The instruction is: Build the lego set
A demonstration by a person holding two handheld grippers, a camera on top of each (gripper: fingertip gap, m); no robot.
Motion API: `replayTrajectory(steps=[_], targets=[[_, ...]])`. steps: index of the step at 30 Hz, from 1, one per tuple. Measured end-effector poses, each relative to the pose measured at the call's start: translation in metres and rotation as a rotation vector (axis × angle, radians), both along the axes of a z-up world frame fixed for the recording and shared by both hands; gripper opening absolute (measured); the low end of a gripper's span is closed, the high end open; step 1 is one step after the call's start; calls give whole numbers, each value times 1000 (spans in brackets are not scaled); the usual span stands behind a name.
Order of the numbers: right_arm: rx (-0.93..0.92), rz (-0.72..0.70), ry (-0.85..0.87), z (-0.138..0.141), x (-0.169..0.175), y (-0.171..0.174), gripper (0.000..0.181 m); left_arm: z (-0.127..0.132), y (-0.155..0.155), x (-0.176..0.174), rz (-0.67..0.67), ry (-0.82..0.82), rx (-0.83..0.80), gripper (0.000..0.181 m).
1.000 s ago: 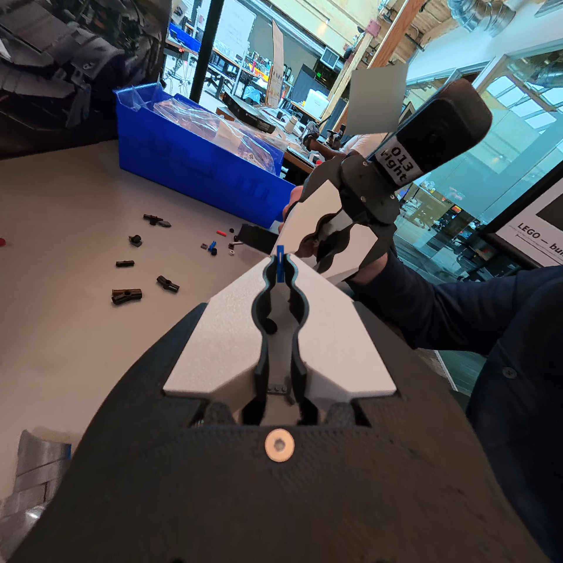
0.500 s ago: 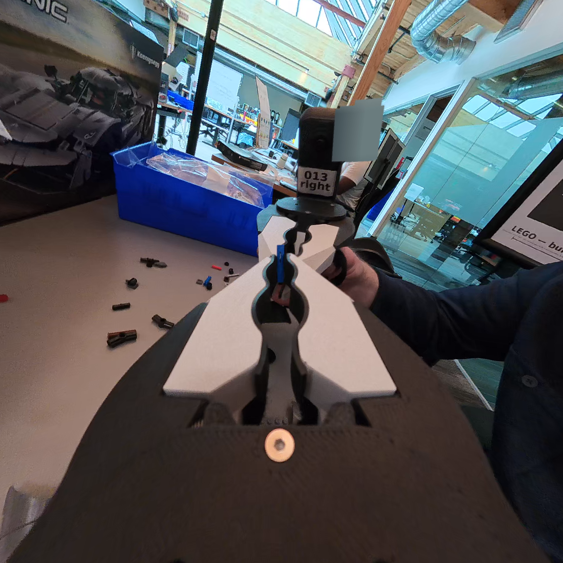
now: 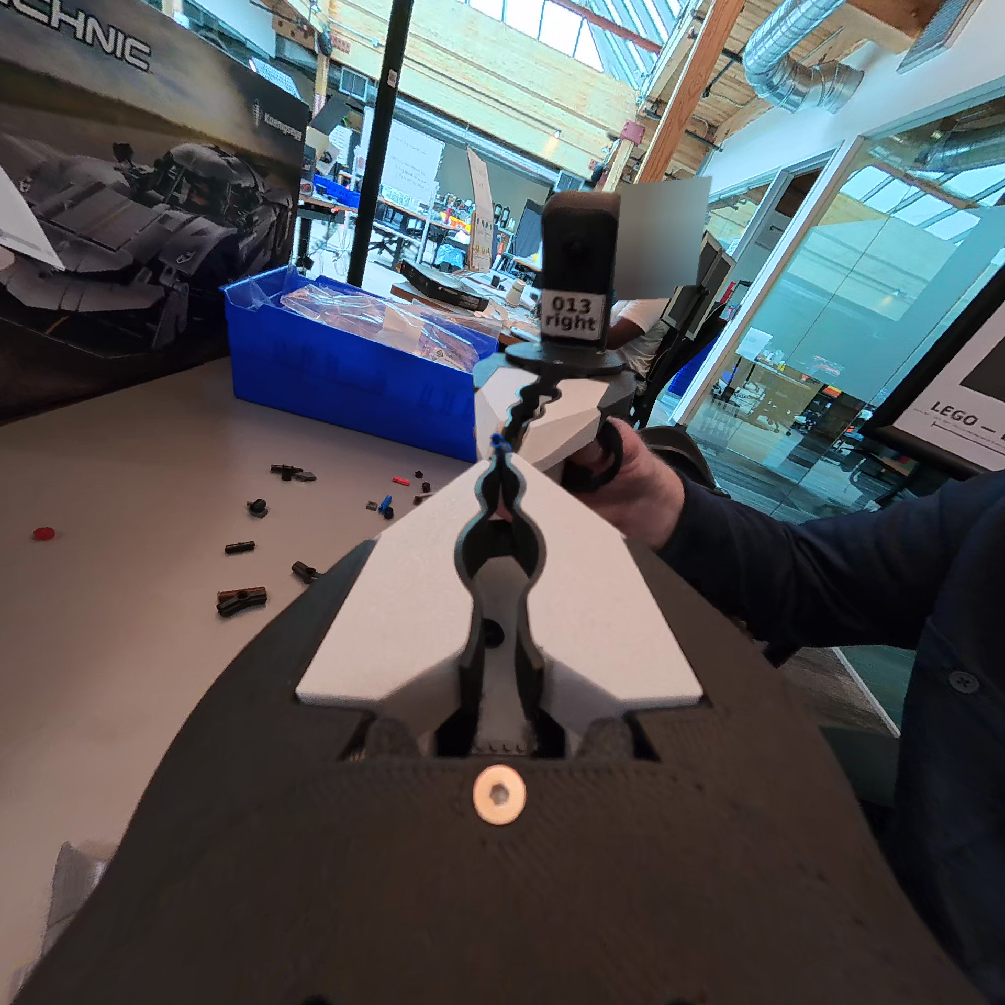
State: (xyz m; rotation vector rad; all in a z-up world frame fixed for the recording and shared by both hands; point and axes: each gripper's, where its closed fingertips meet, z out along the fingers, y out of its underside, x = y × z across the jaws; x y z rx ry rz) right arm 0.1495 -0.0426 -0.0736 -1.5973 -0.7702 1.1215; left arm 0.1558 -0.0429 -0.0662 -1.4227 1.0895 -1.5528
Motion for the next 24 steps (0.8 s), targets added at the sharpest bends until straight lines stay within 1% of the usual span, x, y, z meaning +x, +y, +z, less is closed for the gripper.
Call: replayTrajectory(steps=[3, 16, 20, 24], targets=[[18, -8, -28, 0, 1, 0, 2, -6, 0, 3, 1, 28, 6, 0], [30, -14, -57, -3, 1, 0, 2, -9, -2, 2, -28, 50, -9, 0], [38, -23, -85, -6, 1, 1, 2, -8, -2, 2, -36, 40, -32, 10], [51, -24, -129, -10, -1, 0, 2, -8, 0, -1, -32, 51, -39, 15]])
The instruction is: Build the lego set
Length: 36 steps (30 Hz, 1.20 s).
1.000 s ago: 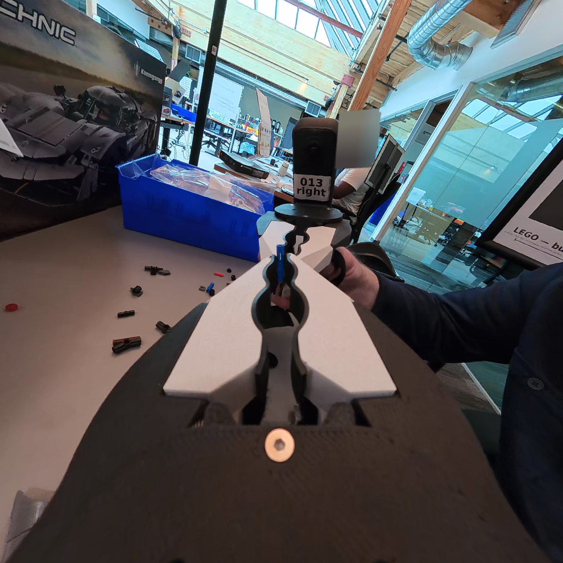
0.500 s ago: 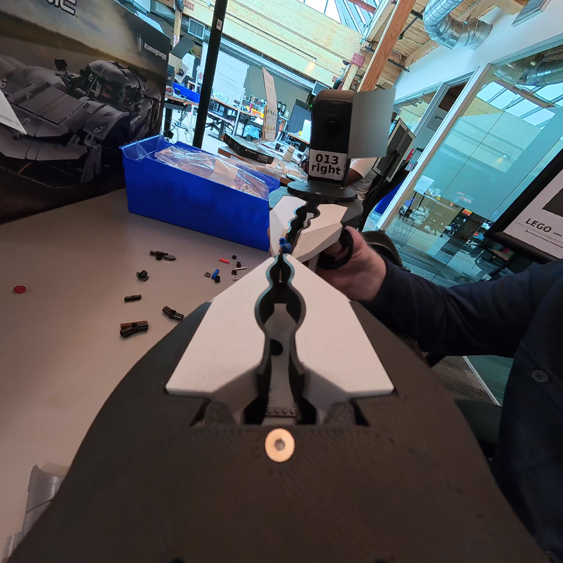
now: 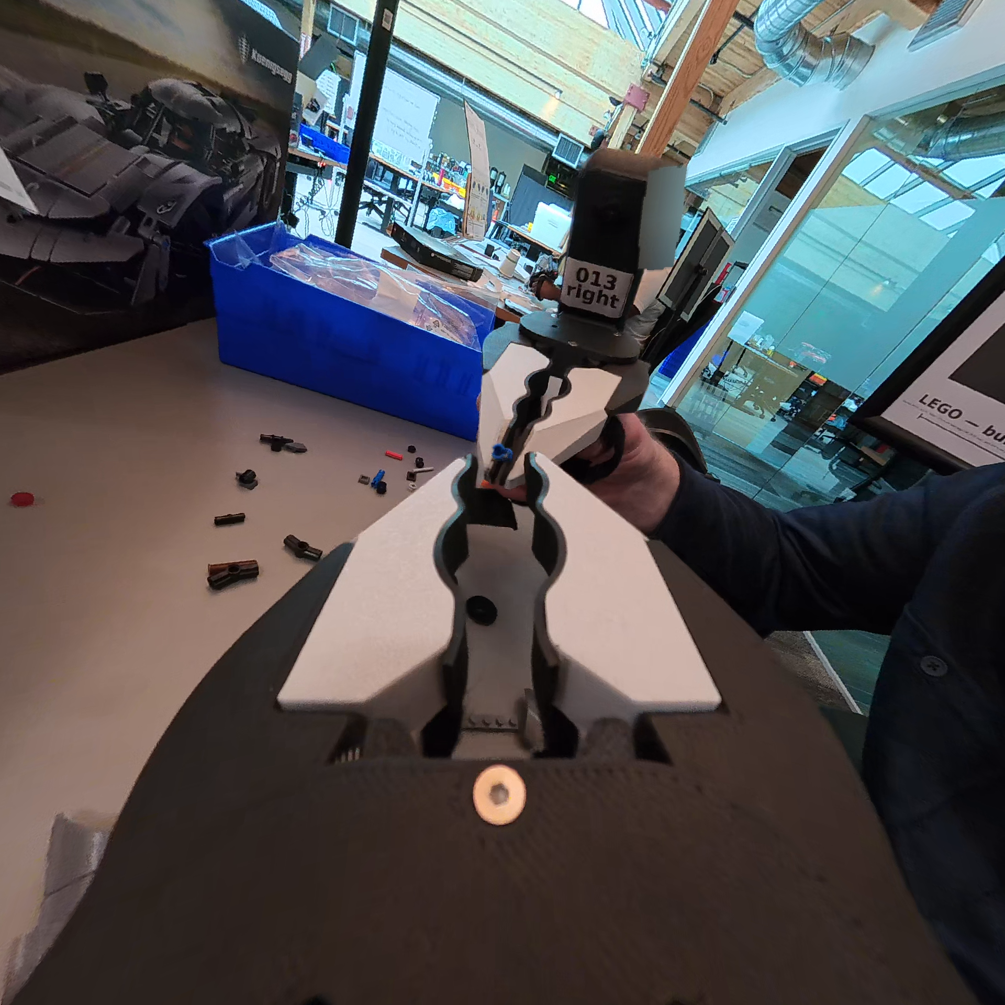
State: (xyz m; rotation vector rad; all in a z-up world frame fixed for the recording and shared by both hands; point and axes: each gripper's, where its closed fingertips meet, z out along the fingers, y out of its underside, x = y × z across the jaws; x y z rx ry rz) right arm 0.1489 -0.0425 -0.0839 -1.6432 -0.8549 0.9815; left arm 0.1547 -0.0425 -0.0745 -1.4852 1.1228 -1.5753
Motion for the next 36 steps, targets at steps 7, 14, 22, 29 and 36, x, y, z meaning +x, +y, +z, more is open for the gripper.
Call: replayTrajectory(steps=[7, 14, 22, 29, 36], targets=[[22, 7, -51, -4, -3, -2, 2, -2, 0, -8, -8, 47, 15, 9], [28, 10, -84, -8, -5, -3, 2, -10, -6, 0, -33, 78, 22, 4], [32, 12, -105, -11, -7, -4, 2, -5, -5, -3, -36, 45, -2, 7], [33, 8, -104, -11, -7, -3, 2, -7, -4, -3, -17, 60, 17, 2], [34, 3, -90, -9, -6, -2, 2, -6, -4, -2, -32, 47, -7, 4]])
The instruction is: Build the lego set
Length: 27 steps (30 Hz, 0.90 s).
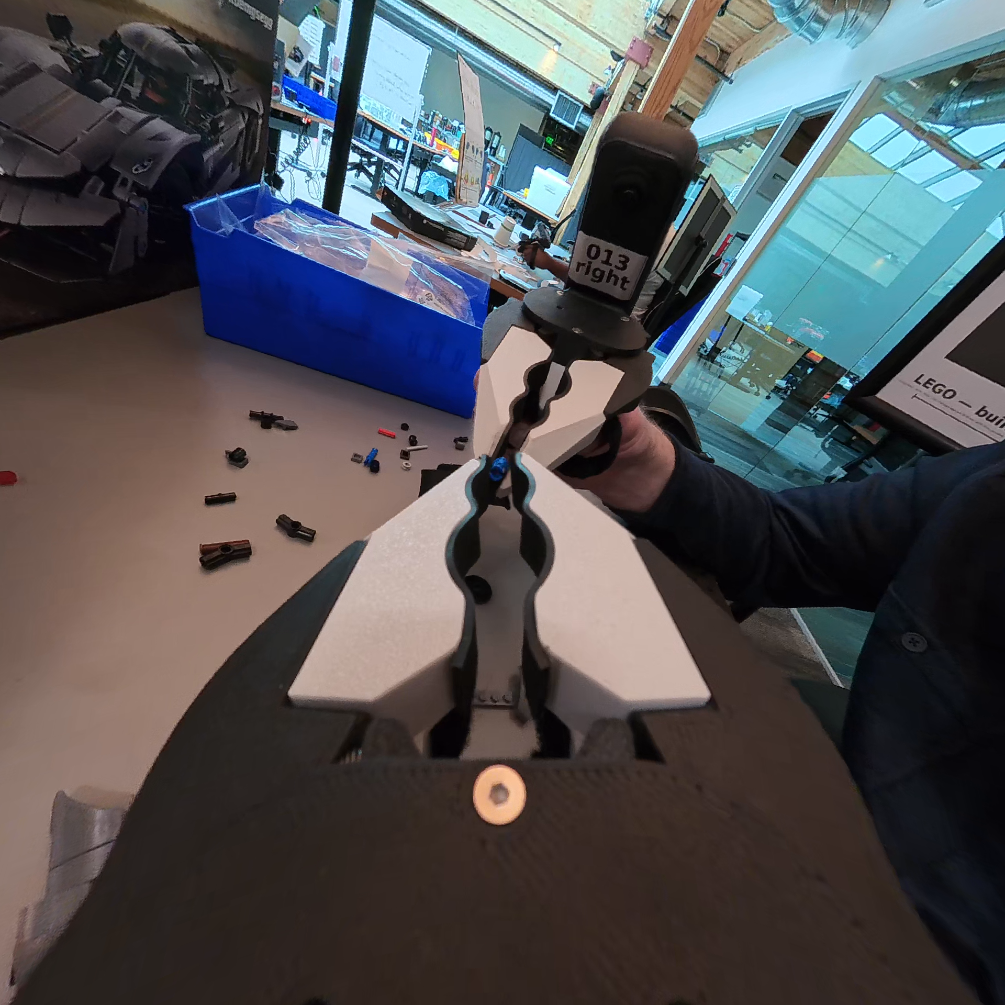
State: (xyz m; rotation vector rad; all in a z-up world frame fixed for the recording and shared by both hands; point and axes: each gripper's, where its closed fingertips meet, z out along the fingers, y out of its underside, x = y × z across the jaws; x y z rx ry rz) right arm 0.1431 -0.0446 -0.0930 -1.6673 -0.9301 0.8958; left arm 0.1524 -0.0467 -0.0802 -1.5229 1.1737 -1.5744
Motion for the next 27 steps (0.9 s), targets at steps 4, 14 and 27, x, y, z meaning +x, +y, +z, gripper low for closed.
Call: replayTrajectory(steps=[4, 14, 27], targets=[[2, -2, 2, 0, 0, 0, 2, 0, 0, -1, 0, -1, 0, 4], [-14, 3, 31, 1, -1, 1, 3, 1, 1, 0, 20, 0, 18, 2], [-28, 19, 113, 10, 2, 0, 4, 2, 0, 0, 8, -16, 3, 2]])
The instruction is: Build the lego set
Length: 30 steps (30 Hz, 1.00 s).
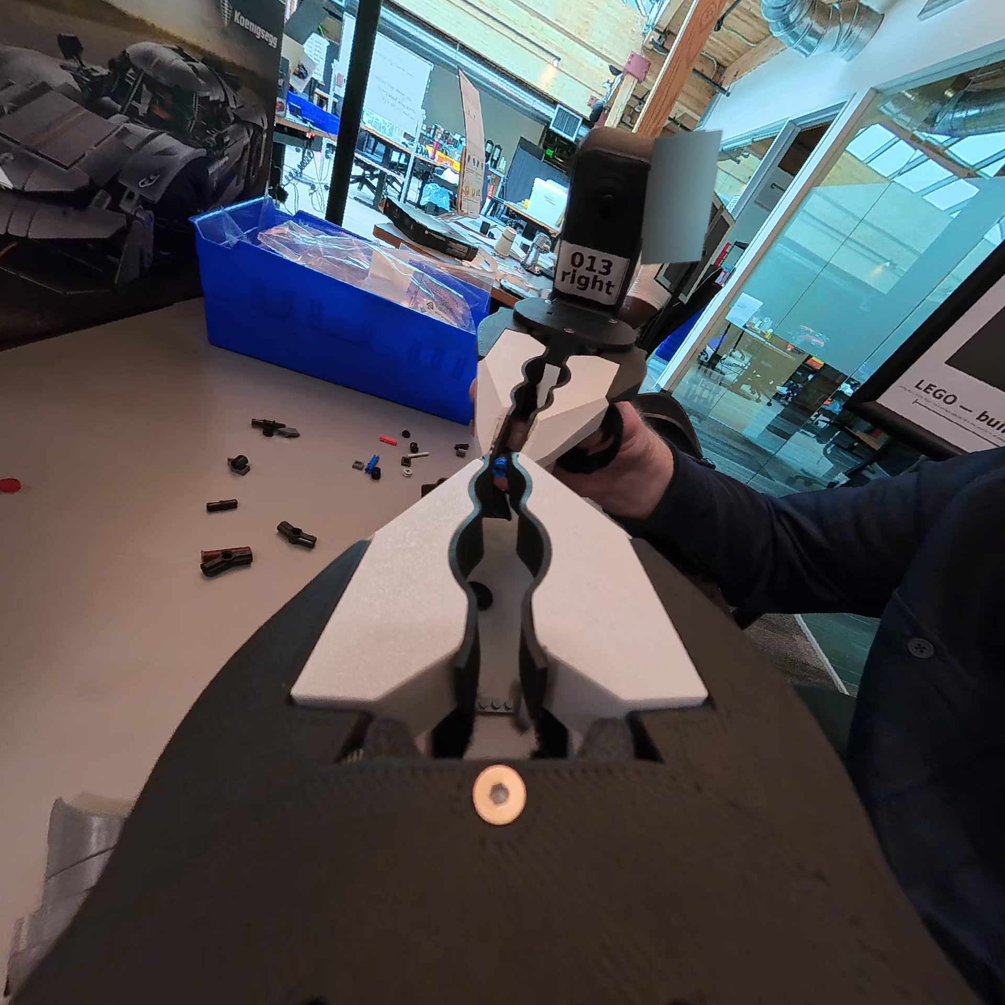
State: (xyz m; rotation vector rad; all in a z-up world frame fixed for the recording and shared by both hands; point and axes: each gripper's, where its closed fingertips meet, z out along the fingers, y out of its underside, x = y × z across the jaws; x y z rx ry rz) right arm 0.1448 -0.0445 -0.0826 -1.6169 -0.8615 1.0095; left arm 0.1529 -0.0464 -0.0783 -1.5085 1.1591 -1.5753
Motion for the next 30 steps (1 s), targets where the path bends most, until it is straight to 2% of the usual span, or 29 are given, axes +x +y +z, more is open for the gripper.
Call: replayTrajectory(steps=[7, 12, 17, 21, 30], targets=[[13, -2, -24, -2, -1, -1, 3, -5, -1, -2, -31, 24, -36, 2], [26, -17, -43, -1, 2, 1, 3, -11, 0, -13, -29, 110, 5, 12], [38, -25, -116, -12, 0, 1, 3, -34, 2, -29, 10, 302, 179, 16], [53, -37, -195, -22, 0, 3, 3, -54, -3, -33, -21, 440, 271, 16], [79, -22, -307, -37, -3, -1, 3, -83, -21, -54, -115, 604, 397, 21]])
